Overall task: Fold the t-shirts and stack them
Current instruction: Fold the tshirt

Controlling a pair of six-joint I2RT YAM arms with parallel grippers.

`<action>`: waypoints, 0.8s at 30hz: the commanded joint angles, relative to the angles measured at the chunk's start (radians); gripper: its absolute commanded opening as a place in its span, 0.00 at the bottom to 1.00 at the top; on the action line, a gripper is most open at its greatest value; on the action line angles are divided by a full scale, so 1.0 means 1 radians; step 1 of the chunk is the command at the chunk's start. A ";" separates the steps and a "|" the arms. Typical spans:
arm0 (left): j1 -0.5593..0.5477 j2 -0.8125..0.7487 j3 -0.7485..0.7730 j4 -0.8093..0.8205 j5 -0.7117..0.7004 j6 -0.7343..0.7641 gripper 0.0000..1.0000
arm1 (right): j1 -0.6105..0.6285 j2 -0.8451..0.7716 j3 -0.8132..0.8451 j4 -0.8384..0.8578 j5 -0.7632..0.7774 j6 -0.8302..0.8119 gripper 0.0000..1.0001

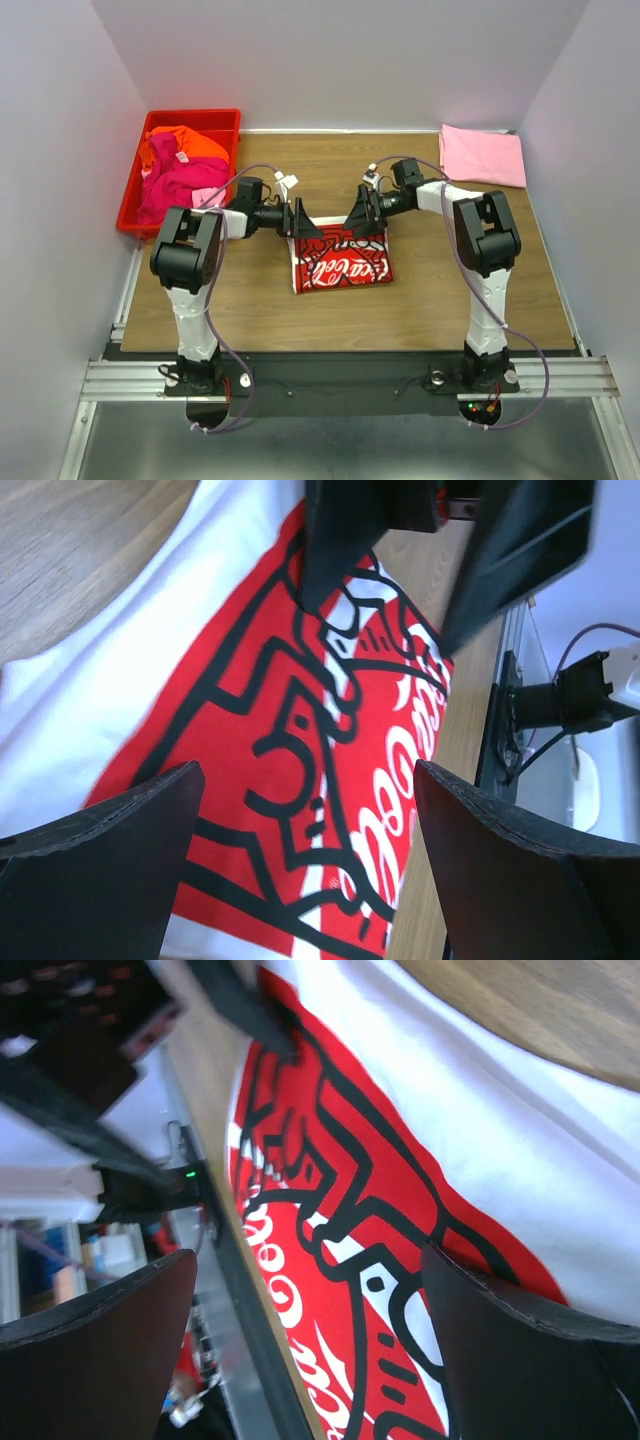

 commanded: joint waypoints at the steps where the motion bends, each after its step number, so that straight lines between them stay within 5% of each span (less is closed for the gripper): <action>1: 0.022 0.081 0.067 0.115 0.032 -0.083 0.98 | -0.045 0.033 0.004 0.073 -0.006 -0.025 1.00; 8: 0.059 0.204 0.153 0.115 0.005 -0.121 0.98 | -0.144 0.118 0.019 0.069 -0.003 -0.062 1.00; 14: 0.059 0.064 0.147 0.086 0.042 -0.100 0.98 | -0.138 -0.025 0.045 0.070 -0.099 0.027 1.00; 18: 0.029 -0.110 0.038 0.086 0.057 -0.092 0.98 | -0.089 -0.186 -0.028 0.073 -0.101 0.083 1.00; 24: -0.036 -0.141 -0.074 0.094 0.059 -0.103 0.98 | -0.013 -0.226 -0.232 0.081 -0.076 0.041 1.00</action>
